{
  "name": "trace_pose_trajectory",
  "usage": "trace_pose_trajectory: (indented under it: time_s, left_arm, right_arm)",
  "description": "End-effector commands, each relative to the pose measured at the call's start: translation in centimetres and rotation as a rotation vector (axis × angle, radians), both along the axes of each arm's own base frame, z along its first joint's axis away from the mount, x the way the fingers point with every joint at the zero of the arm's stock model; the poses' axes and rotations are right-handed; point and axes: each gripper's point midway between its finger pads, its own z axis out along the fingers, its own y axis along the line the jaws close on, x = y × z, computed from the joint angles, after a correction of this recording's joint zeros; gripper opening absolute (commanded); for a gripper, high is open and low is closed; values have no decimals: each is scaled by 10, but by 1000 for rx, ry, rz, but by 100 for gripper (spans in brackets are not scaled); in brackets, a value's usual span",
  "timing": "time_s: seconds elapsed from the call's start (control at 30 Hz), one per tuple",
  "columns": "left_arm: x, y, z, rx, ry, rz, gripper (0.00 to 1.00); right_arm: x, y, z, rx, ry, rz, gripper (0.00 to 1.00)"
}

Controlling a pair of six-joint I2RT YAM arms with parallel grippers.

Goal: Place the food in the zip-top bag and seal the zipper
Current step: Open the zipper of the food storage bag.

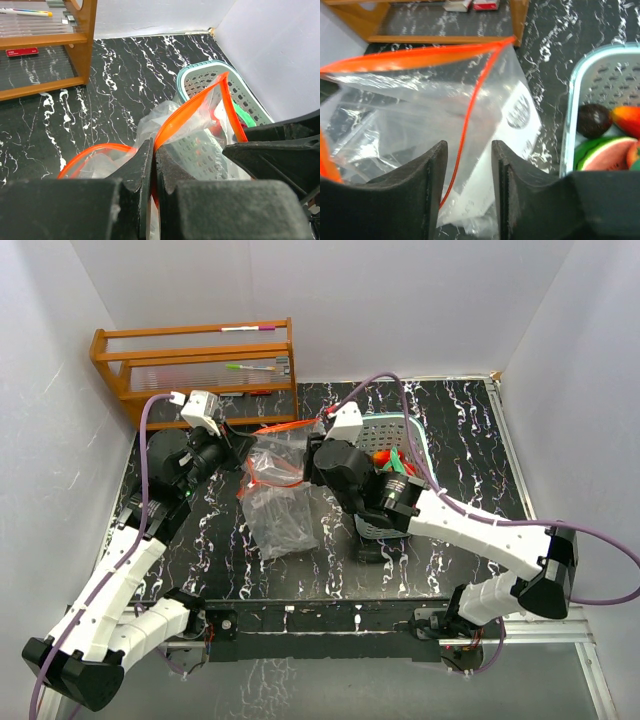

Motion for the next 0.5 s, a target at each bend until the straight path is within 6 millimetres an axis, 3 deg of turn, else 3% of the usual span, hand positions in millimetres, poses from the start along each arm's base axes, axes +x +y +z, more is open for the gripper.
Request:
trace_pose_trajectory:
  time_s: [0.0,0.1,0.17,0.37,0.43,0.47]
  left_arm:
    - [2,8,17,9,-55,38,0]
    - [0,17,20,26,-65,75,0]
    - [-2,24,25,39,-84,102,0]
    - [-7,44,34,65,-129,183,0]
    - [-8,44,30,65,-124,183,0]
    - [-7,42,26,61,-117,175,0]
  right_arm:
    - [0,-30,-9,0,4,-122,35]
    - [2,-44,-17,-35,-2,-178,15]
    - [4,-54,-18,-56,-14,-217,8]
    - [10,-88,-12,-92,-68,-356,8]
    - [9,-83,-2,-95,-95,-292,9]
    - [6,-71,1,-97,-105,-199,22]
